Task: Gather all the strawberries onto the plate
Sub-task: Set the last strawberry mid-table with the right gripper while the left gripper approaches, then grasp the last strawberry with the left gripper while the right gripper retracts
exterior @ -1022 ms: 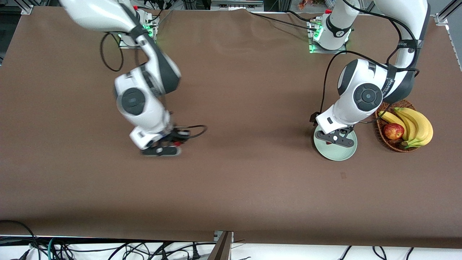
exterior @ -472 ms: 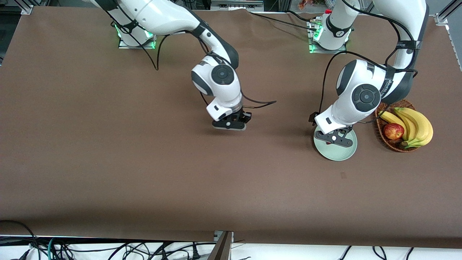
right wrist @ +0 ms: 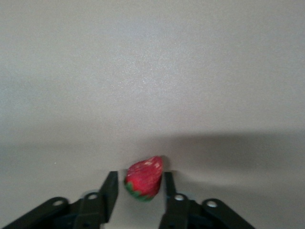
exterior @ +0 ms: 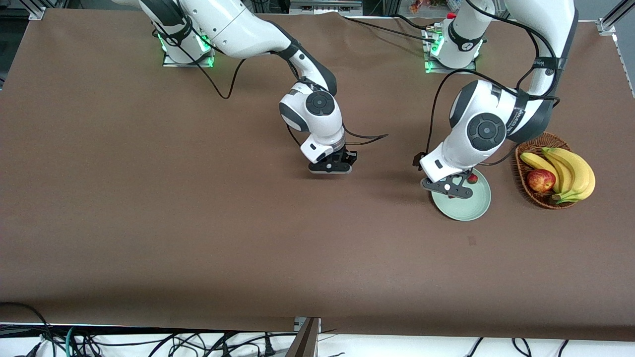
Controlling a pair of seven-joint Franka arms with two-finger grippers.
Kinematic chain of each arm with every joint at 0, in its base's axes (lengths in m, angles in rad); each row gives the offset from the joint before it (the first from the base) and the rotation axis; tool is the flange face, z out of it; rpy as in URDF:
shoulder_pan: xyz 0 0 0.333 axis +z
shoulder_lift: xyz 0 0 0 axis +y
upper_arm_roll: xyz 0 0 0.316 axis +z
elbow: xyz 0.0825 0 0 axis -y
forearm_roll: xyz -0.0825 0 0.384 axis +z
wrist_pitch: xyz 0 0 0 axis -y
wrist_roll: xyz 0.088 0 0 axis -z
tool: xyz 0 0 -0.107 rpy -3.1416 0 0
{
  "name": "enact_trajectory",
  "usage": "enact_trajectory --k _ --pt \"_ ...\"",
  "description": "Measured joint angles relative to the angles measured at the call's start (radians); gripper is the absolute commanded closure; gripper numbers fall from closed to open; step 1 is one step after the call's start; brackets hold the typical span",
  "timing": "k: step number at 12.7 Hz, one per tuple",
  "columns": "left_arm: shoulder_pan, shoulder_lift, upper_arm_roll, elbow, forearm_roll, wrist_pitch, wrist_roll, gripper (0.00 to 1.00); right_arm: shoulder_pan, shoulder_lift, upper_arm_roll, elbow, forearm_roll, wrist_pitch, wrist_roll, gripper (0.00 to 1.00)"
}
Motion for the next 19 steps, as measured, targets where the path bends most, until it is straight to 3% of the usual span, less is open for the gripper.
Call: enact_trajectory --k 3,5,10,15,19 --pt "0.000 0.006 -0.011 0.000 0.000 0.013 -0.023 0.00 -0.005 -0.014 -0.022 0.031 -0.005 -0.015 -0.022 0.00" --pt "0.000 0.008 -0.027 0.000 0.000 0.018 -0.047 0.00 -0.036 -0.060 -0.038 0.051 -0.006 -0.128 -0.124 0.00" --pt "-0.015 0.039 -0.055 -0.002 -0.002 0.101 -0.124 0.00 -0.236 -0.243 -0.040 0.061 -0.006 -0.432 -0.514 0.00" --pt "-0.168 0.160 -0.081 0.015 -0.002 0.264 -0.446 0.00 -0.438 -0.354 -0.044 0.061 -0.005 -0.637 -0.857 0.00" --pt "-0.278 0.286 -0.082 0.148 -0.002 0.287 -0.612 0.00 -0.559 -0.472 -0.043 0.062 -0.005 -0.731 -0.970 0.00"
